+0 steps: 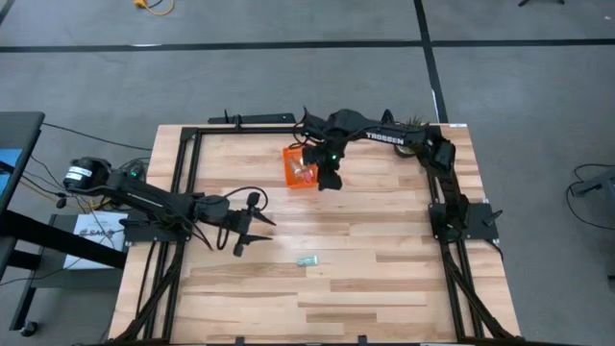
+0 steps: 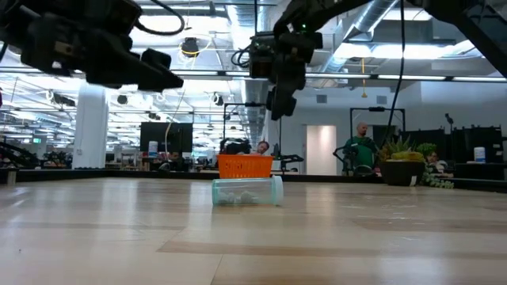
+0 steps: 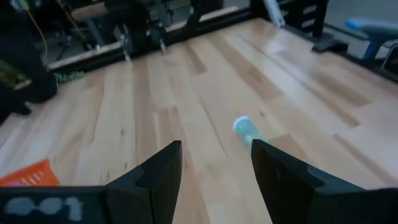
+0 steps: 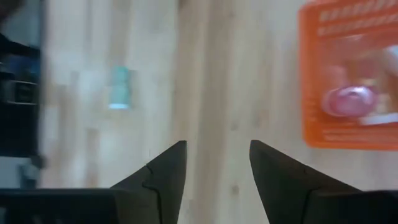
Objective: Pick and place pill bottles into a basket
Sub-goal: Put the blue pill bottle into the orange bin
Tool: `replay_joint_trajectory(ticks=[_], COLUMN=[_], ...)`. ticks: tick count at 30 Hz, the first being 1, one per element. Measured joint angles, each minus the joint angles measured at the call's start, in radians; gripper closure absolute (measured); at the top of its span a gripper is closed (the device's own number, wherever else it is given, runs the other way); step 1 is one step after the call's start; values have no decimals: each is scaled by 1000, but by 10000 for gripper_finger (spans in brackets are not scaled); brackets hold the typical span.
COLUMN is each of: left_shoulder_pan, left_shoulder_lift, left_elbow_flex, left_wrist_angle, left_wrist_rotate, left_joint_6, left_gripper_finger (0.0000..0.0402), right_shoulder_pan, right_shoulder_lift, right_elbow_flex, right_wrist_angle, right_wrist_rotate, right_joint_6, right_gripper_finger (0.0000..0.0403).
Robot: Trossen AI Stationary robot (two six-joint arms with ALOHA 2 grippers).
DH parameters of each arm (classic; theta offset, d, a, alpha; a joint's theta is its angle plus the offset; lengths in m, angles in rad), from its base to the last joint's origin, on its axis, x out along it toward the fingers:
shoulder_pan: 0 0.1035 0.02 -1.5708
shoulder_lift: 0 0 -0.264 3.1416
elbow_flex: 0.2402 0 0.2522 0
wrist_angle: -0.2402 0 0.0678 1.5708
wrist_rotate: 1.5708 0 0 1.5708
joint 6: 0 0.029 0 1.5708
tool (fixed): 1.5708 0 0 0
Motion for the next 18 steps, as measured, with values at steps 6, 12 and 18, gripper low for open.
replay_joint_trajectory(ticks=[6,12,18], left_shoulder_pan=[0,0,0], left_shoulder_lift=[110,264,387], left_elbow_flex=[33,122,203], left_wrist_angle=[7,-41,-39], left_wrist_rotate=[-17,-23,-35], left_joint_6=[-10,-5,24], left_gripper_finger=[218,218,218], right_shoulder_pan=[-6,4,7], right_shoulder_lift=[-14,-76,-300], right_elbow_flex=[0,-22,-201], right_wrist_angle=[-52,-72,28], right_wrist_rotate=[-48,-48,-46], right_joint_6=[43,88,127], right_gripper_finger=[232,232,232])
